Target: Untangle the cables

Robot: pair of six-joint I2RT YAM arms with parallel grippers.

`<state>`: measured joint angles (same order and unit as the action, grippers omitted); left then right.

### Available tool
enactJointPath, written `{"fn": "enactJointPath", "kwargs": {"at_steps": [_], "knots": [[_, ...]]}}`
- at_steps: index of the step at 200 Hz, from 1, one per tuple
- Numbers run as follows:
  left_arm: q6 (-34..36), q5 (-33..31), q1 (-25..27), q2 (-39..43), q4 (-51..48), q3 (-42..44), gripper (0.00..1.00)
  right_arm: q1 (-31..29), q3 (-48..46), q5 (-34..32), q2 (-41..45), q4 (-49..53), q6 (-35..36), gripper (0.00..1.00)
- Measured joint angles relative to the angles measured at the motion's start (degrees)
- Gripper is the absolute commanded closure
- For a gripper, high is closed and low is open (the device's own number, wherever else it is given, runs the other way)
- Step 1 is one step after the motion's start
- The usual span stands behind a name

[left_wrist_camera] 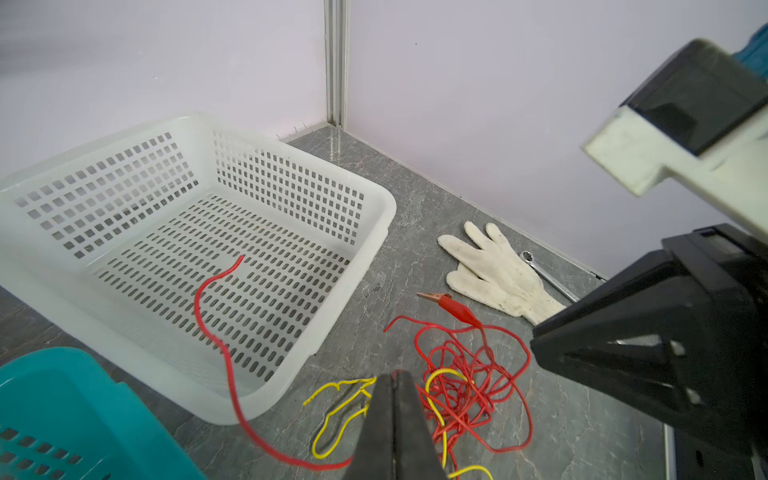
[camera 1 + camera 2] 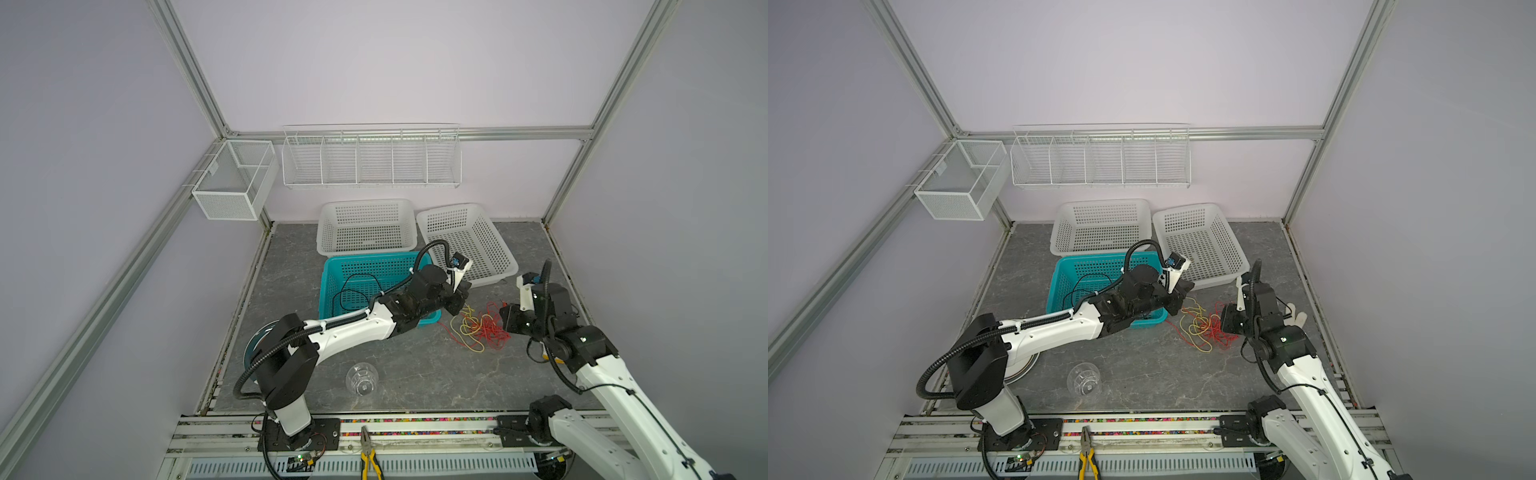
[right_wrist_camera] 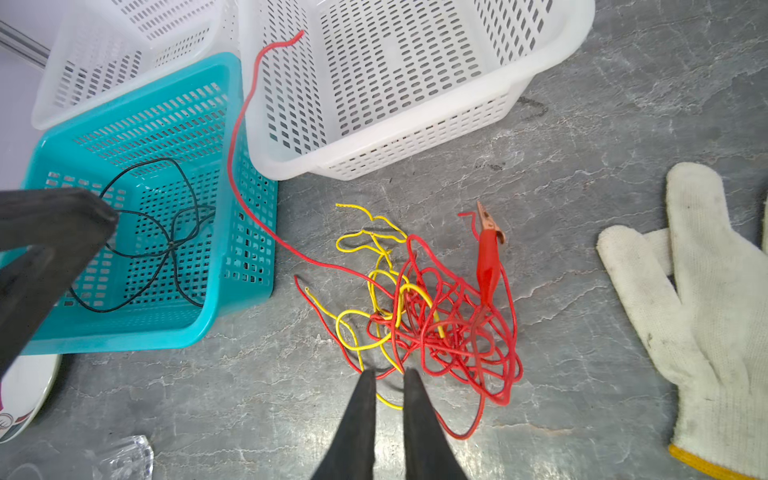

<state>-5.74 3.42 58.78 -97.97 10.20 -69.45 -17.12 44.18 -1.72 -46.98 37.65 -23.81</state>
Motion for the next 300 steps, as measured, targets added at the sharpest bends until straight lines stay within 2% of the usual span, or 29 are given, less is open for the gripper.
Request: {"fn": "enactJointPath", "kwargs": {"at_steps": [19, 45, 90, 166, 189, 223, 238, 300], "knots": [[-0.09, 0.55, 0.00, 0.00, -0.42, 0.00, 0.87, -0.02, -0.04, -0.17, 0.00, -0.02, 0.26, 0.66], [-0.20, 1.27, 0.00, 0.00, -0.81, 0.02, 0.75, -0.02, -0.70, -1.25, -0.02, 0.04, -0.52, 0.57], [-0.09, 2.05, 0.00, 0.00, -1.07, 0.35, 0.55, -0.02, -3.50, -3.19, -2.29, -0.48, -2.82, 0.50], [-0.31, 2.34, 0.00, 0.00, -0.63, 1.38, 0.46, -0.02, -5.68, -4.92, -17.31, -8.44, -4.98, 0.40], [-0.31, 2.16, 0.00, 0.00, -0.70, 1.57, 0.44, -0.02, -6.12, -4.83, -21.57, -11.34, -5.35, 0.43], [-0.31, 1.99, 0.00, -0.02, -0.74, 1.60, 0.43, -0.11, -6.67, -4.24, -24.28, -13.90, -5.75, 0.65], [-0.28, 1.99, 0.00, -0.02, -0.74, 1.60, 0.42, -0.24, -6.88, -4.11, -24.17, -14.51, -6.21, 0.71], [-0.26, 0.96, 0.00, -0.02, -1.40, 1.62, 0.40, -0.24, -7.41, -3.80, -20.59, -14.71, -6.19, 0.80]]}}
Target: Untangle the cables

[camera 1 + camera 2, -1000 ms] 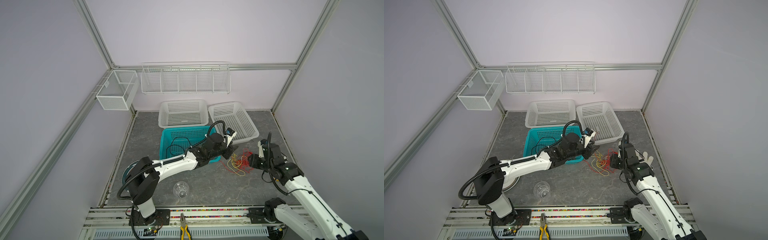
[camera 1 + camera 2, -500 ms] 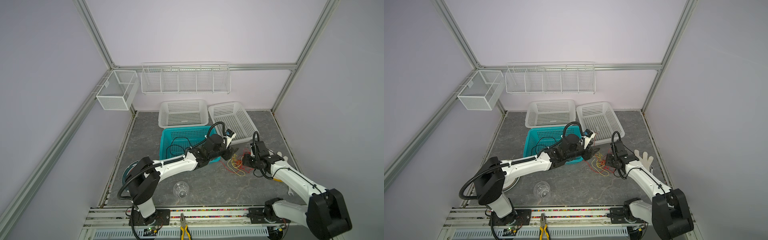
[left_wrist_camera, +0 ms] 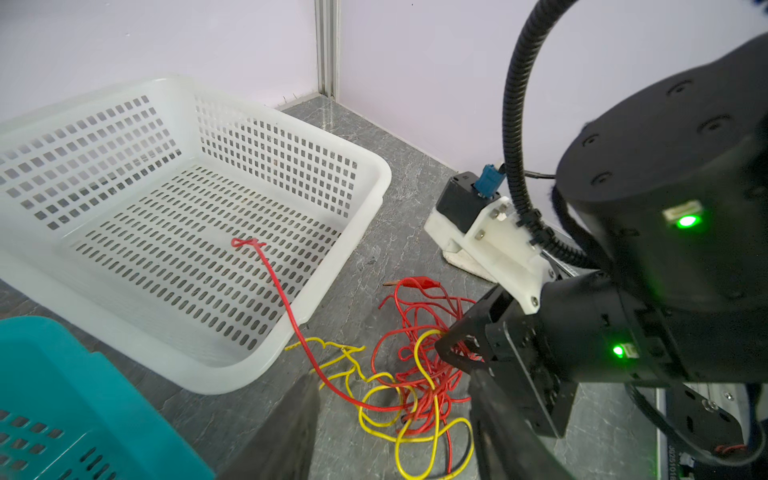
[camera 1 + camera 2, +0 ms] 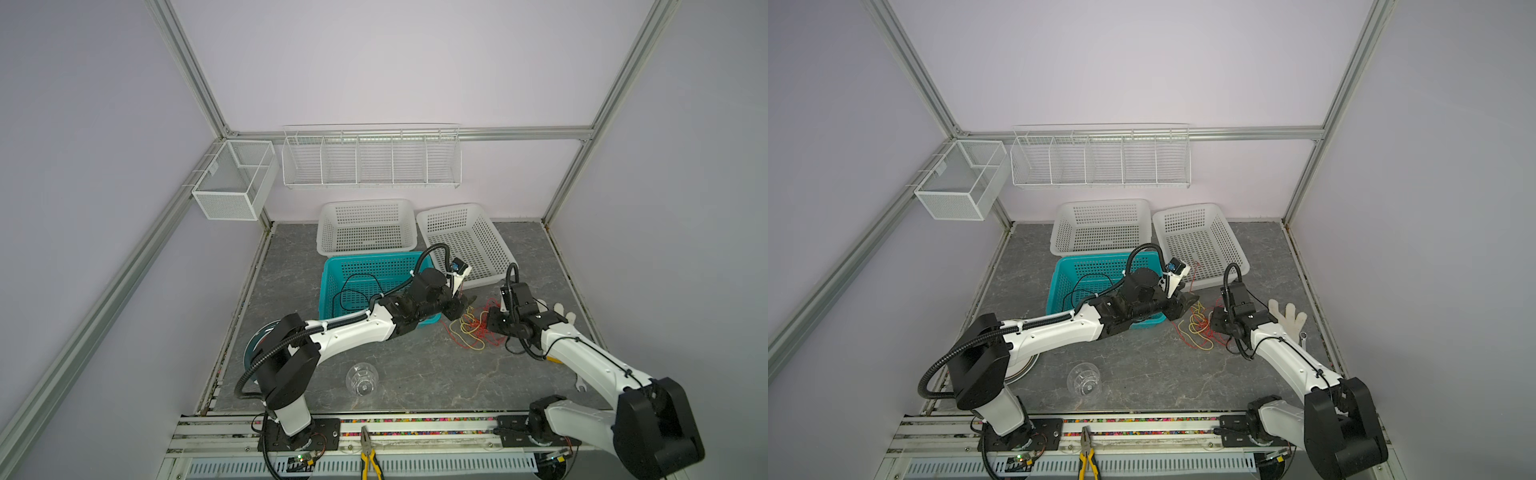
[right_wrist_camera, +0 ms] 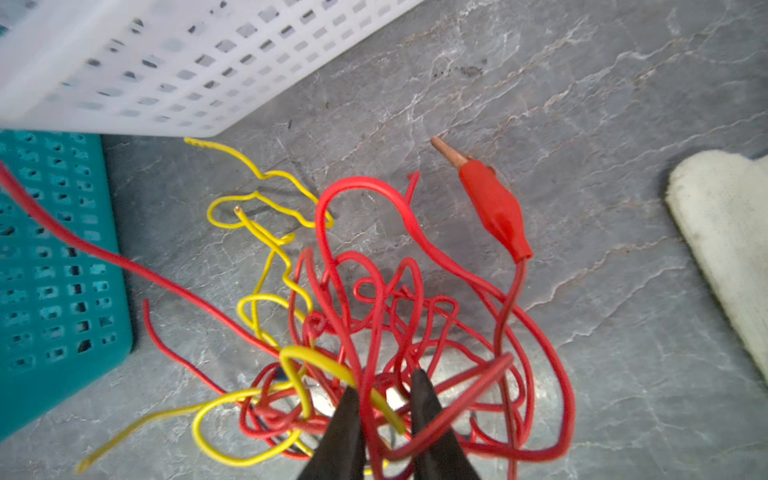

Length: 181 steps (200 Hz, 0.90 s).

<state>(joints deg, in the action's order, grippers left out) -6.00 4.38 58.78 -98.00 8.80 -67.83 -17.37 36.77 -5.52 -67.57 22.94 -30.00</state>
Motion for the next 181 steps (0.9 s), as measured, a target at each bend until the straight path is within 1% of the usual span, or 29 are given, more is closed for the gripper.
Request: {"fn": "enactJointPath", "kwargs": {"at_steps": [14, 61, 73, 86, 105, 143, 181], "knots": [[-0.04, -0.20, 0.00, 0.09, -0.07, 0.26, 0.38, 0.00, 0.00, 0.22, 0.28, 0.00, 0.07, 0.83], [0.02, -0.39, 0.00, 0.22, -1.05, 0.83, 0.27, -0.07, 0.02, 1.79, 0.74, 0.55, 0.33, 0.89], [0.00, -0.17, 0.00, 0.20, -1.29, 0.83, 0.26, -0.11, 0.02, 2.14, 1.60, 1.05, 0.39, 0.90], [-0.02, 0.07, 0.00, 0.15, -1.46, 0.83, 0.20, -0.31, 0.04, 2.60, 2.82, 1.81, 0.42, 0.91], [0.04, 0.42, 0.00, 0.04, -1.62, 0.83, 0.18, -0.72, 0.33, 3.45, 4.61, 2.97, 0.59, 0.93], [0.17, 0.42, 0.20, -1.16, -1.90, 0.68, 0.17, -2.60, 3.30, 4.57, 7.26, 6.40, 1.55, 0.94], [0.44, 0.35, 0.87, -4.48, -2.43, -1.36, 0.21, -5.79, 6.64, 5.75, 11.10, 9.38, 2.38, 0.94]]}}
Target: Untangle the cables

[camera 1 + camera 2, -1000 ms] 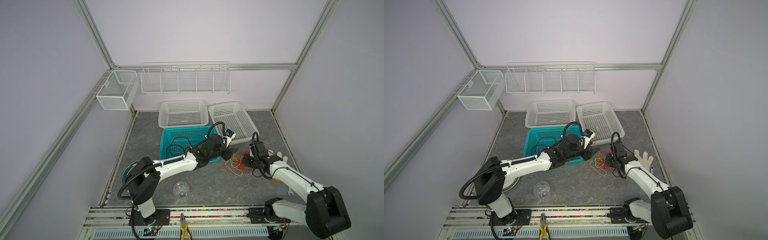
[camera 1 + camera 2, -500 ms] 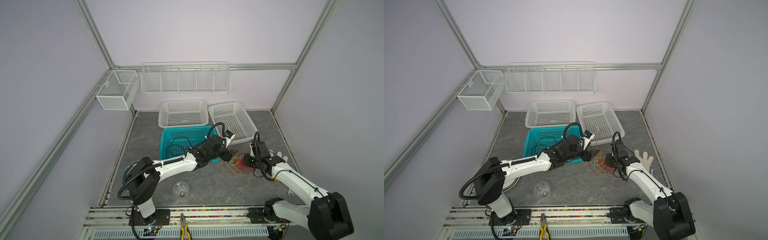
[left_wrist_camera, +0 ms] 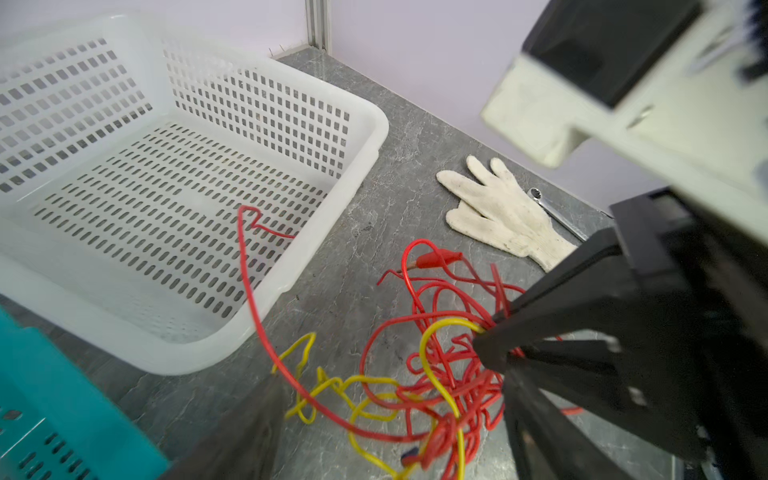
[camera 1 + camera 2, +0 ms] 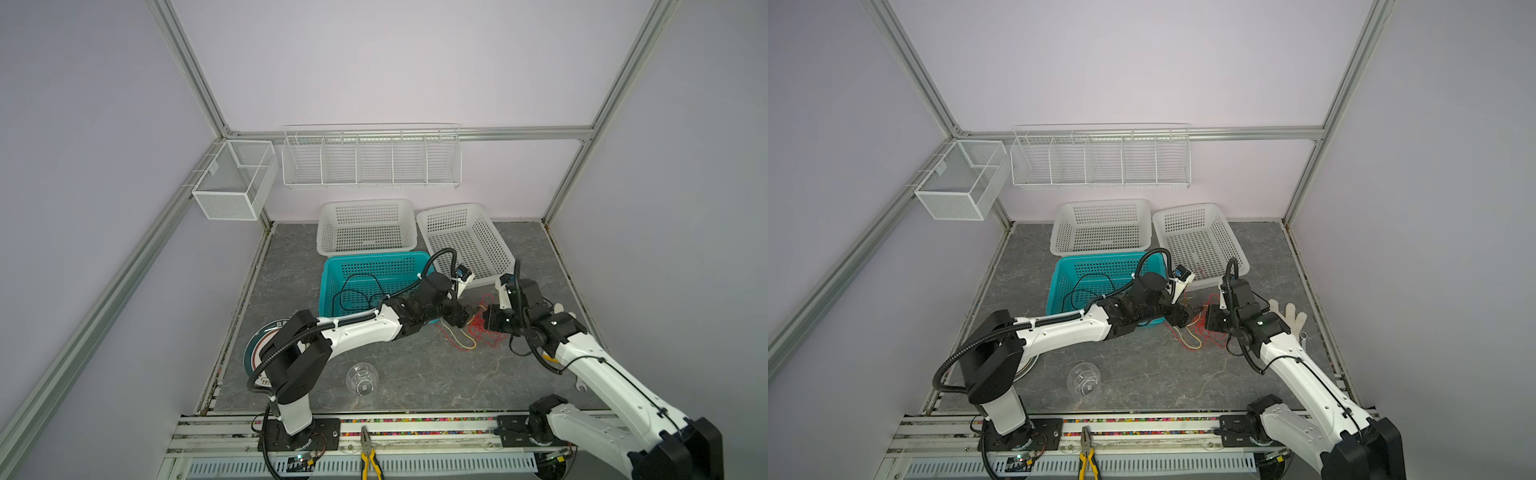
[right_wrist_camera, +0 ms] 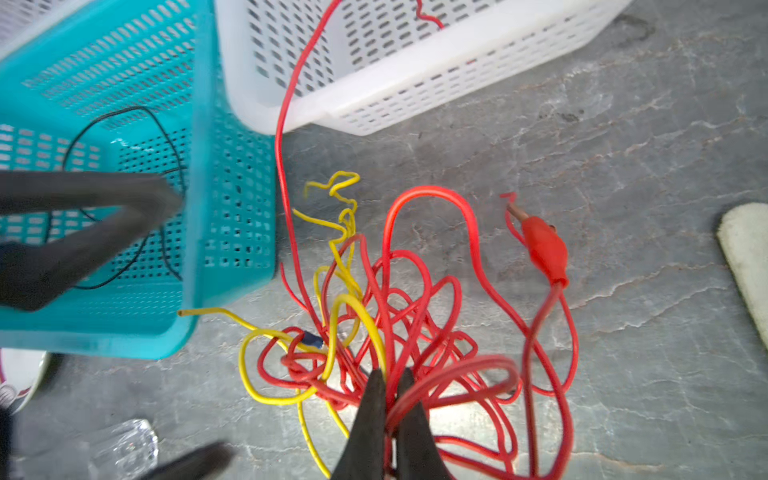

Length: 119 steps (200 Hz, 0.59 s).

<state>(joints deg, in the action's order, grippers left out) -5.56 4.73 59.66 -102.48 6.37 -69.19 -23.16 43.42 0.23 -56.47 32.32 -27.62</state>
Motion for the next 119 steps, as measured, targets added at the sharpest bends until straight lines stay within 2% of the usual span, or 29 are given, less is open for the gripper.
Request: {"fn": "enactJointPath", "kwargs": {"at_steps": [53, 119], "knots": [[-0.24, 0.28, 0.11, -3.26, -0.74, -3.10, 0.28, -0.37, 0.74, 2.91, 5.64, 1.51, 0.28, 0.94], [-0.22, 0.17, 0.35, -3.32, -0.68, -3.69, 0.33, -0.61, 1.70, 4.96, 6.05, 2.38, 0.87, 0.94]]}}
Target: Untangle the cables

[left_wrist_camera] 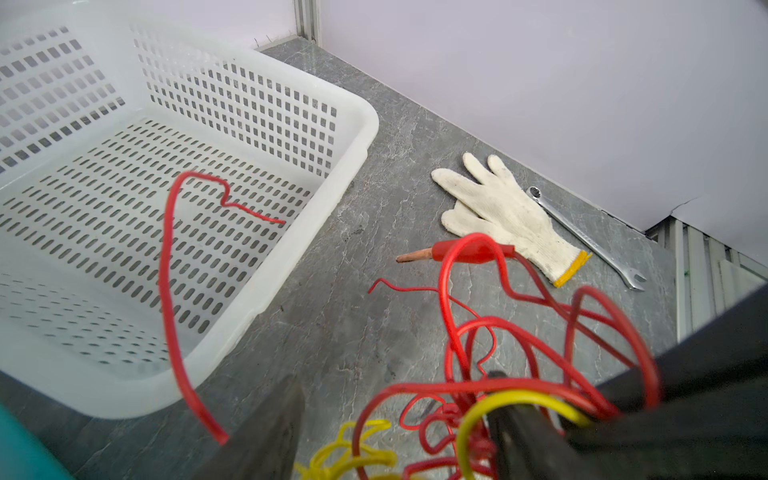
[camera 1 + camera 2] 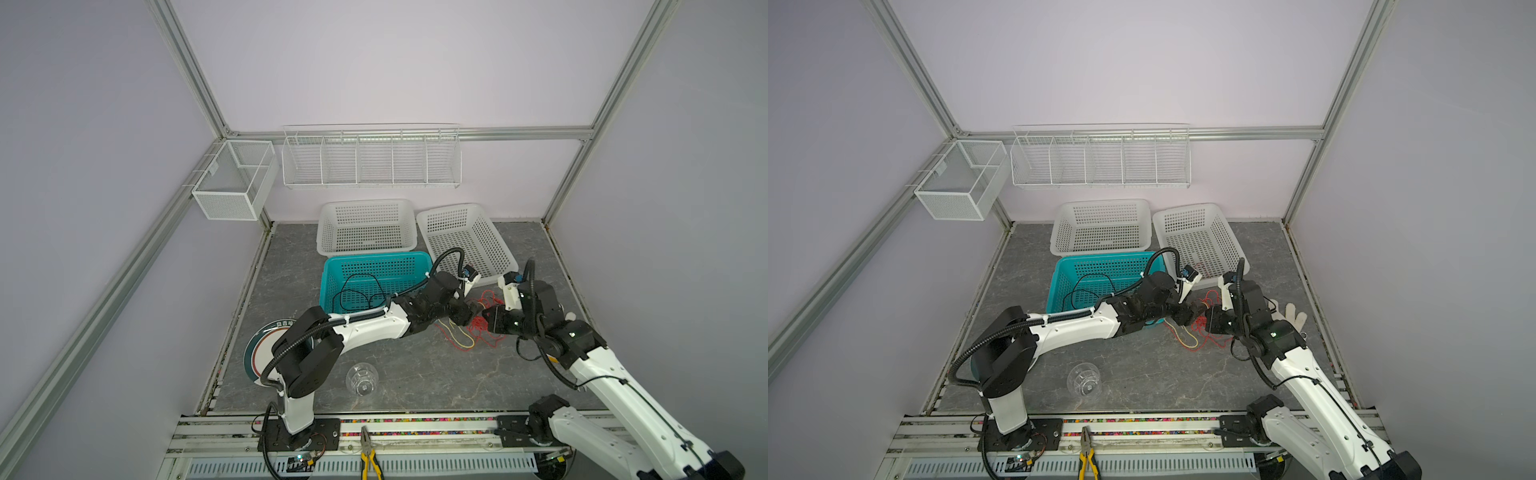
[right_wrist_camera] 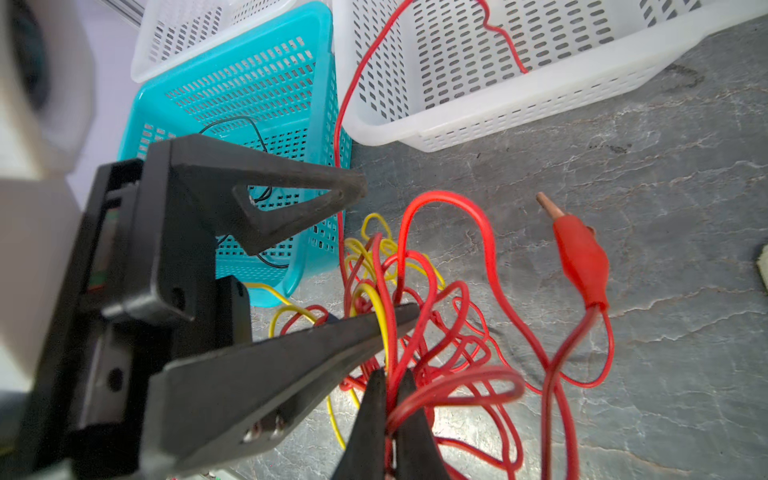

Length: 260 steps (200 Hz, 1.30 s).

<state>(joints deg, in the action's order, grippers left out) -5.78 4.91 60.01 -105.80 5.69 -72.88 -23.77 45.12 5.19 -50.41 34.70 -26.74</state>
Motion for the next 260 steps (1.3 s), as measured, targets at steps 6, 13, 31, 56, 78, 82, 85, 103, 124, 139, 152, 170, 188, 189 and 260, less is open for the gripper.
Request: {"fn": "enactJointPath", "kwargs": {"at_steps": [6, 13, 31, 56, 78, 82, 85, 103, 124, 139, 152, 170, 188, 189, 260], "knots": [[0.00, -0.04, 0.02, 0.00, 0.02, 0.00, 0.33, 0.00, 0.04, 0.24, 0.00, 0.02, 0.07, 0.94], [0.02, -0.11, 0.02, 0.00, 0.02, 0.00, 0.33, 0.00, 0.13, 0.46, 0.00, 0.04, 0.22, 0.94], [0.02, -0.17, 0.02, 0.00, 0.15, 0.00, 0.33, -0.02, 0.50, 0.72, 0.07, 0.26, 0.63, 0.94], [0.04, -0.42, 0.04, 0.15, 0.55, 0.00, 0.31, -0.07, 0.76, 0.39, 0.50, 0.50, 1.09, 0.94], [0.26, -0.83, 0.09, 0.85, 0.59, 0.22, 0.30, -0.11, 1.03, 0.39, 0.92, 0.63, 1.49, 0.94], [0.31, -0.98, 0.09, 1.05, 0.68, 0.37, 0.30, -0.13, 1.09, 0.39, 0.96, 0.63, 1.51, 0.94], [0.33, -1.05, 0.09, 1.22, 0.70, 0.46, 0.30, -0.13, 1.14, 0.42, 1.03, 0.63, 1.53, 0.94], [0.50, -1.51, 0.09, 2.14, 0.87, 1.03, 0.30, -0.31, 1.46, 0.42, 1.33, 0.63, 1.55, 0.94], [0.90, -1.64, 0.09, 2.82, 0.90, 1.25, 0.31, -0.39, 1.60, 0.04, 1.90, 0.66, 1.68, 0.94], [1.09, -1.60, 0.11, 3.28, 1.20, 1.60, 0.34, -0.42, 1.60, -1.07, 2.64, 0.74, 1.70, 0.94], [1.38, -1.36, 0.20, 3.56, 1.49, 1.84, 0.38, -0.52, 1.60, -1.95, 3.21, 0.92, 1.73, 0.94], [1.64, -1.16, 0.46, 3.96, 1.79, 2.01, 0.42, -0.72, 1.60, -3.21, 3.69, 1.09, 1.75, 0.94], [1.77, -0.74, 0.52, 4.22, 1.81, 2.03, 0.44, -0.72, 1.66, -4.33, 3.80, 1.31, 1.92, 0.94], [1.77, -0.74, 0.52, 4.24, 1.81, 2.03, 0.44, -0.72, 1.66, -4.39, 3.80, 1.33, 1.92, 0.94], [2.03, -0.63, 0.13, 4.66, 1.64, 2.08, 0.58, -0.70, 1.75, -10.21, 5.29, 3.65, 1.92, 0.94]]}}
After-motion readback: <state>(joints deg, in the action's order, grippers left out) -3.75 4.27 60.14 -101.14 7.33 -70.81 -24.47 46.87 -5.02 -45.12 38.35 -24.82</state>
